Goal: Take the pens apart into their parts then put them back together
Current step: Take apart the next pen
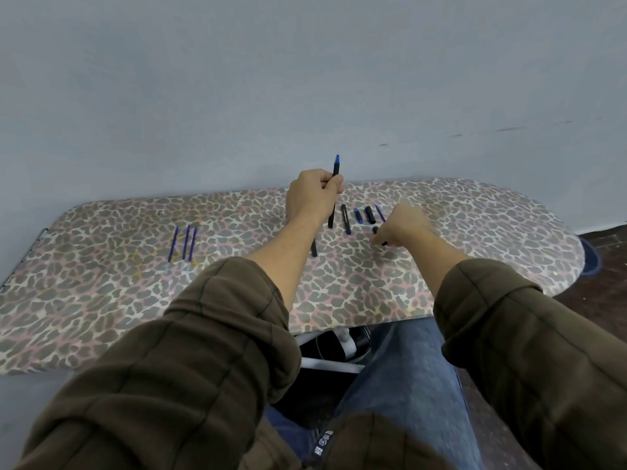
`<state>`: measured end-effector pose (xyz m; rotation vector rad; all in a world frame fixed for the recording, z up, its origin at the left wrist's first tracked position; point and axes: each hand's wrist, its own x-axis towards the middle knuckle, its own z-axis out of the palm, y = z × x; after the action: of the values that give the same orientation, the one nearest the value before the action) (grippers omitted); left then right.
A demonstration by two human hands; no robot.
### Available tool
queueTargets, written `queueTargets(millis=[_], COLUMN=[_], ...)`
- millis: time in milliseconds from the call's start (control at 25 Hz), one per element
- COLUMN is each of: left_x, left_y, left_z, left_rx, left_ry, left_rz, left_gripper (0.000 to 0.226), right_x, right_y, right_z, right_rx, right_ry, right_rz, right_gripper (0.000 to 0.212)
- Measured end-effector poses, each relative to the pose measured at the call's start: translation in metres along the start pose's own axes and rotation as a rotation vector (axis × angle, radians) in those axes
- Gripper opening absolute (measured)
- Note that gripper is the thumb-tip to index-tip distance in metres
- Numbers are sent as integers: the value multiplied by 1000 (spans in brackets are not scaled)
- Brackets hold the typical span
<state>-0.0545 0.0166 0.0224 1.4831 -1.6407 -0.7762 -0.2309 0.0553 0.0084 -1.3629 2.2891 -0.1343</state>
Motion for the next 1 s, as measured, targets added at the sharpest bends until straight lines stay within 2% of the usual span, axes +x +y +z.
queueTargets(millis=[240,600,840,920,1000], left_x=[1,4,2,2,3], left_y=[-7,-12,-3,2,9], left_z=[6,15,16,12,8], left_rx=[22,34,22,0,-15], left_ry=[-11,-24,-37,-36,-27], left_rz=[-21,-41,-14,-8,5], left_gripper=[23,24,25,24,23], right_x=[2,10,11,8,5], right_y=[8,16,16,9,-5], right_z=[10,8,0,-15,-39], right_rx=[-59,-25,-18,25,169], right_ry=[14,46,-2,35,135], right_rz=[5,32,17,6,-51], right_gripper=[44,49,49,46,40])
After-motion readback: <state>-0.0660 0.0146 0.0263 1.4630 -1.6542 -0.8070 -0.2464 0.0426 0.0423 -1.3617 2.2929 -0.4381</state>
